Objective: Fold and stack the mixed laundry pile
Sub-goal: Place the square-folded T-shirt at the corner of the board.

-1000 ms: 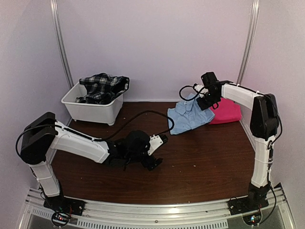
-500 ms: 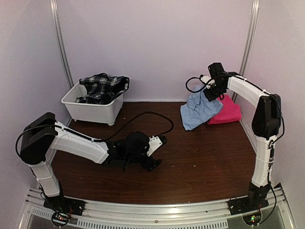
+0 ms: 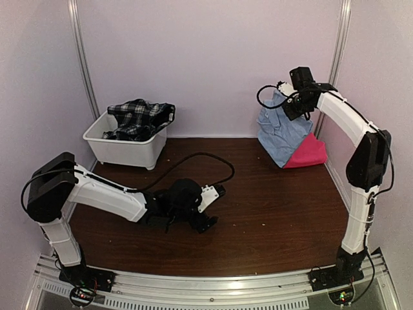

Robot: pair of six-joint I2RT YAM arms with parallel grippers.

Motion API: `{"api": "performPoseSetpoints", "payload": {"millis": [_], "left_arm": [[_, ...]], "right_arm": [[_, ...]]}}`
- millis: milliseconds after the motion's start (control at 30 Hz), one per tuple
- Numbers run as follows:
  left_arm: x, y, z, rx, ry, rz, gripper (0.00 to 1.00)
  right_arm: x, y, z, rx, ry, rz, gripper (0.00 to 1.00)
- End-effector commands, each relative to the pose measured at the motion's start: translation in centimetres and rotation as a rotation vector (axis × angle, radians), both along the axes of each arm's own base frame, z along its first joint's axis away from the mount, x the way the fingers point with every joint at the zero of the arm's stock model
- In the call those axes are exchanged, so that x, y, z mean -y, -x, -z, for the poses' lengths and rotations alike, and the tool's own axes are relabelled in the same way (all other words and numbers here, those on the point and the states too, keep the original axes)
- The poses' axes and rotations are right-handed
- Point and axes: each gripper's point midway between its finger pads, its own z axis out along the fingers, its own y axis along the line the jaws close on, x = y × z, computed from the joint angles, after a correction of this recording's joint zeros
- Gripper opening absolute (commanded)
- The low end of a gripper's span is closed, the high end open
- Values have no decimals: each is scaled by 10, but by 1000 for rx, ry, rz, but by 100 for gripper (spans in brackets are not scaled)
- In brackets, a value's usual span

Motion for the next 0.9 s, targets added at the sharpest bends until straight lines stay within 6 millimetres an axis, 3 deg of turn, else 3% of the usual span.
{"api": "performPoseSetpoints", "payload": {"millis": [0,200,367,633,867], "left_arm": [[-1,-5,-17,25,25,-14,98],[-2,-5,-16,19,19,-17,98],[-2,-6,-17,25,11,-16,98],[-1,-12,-25,36,-14,-27,98],[-14,-22,-23,-1,1,-75,98]], "right_arm": [[13,2,-53,124,7,34,0],[23,-4,-54,133,22,53,0],[43,-16,-39,119,21,84,0],[79,-46,9,76,60,131,0],[120,-62,59,36,44,198,0]]}}
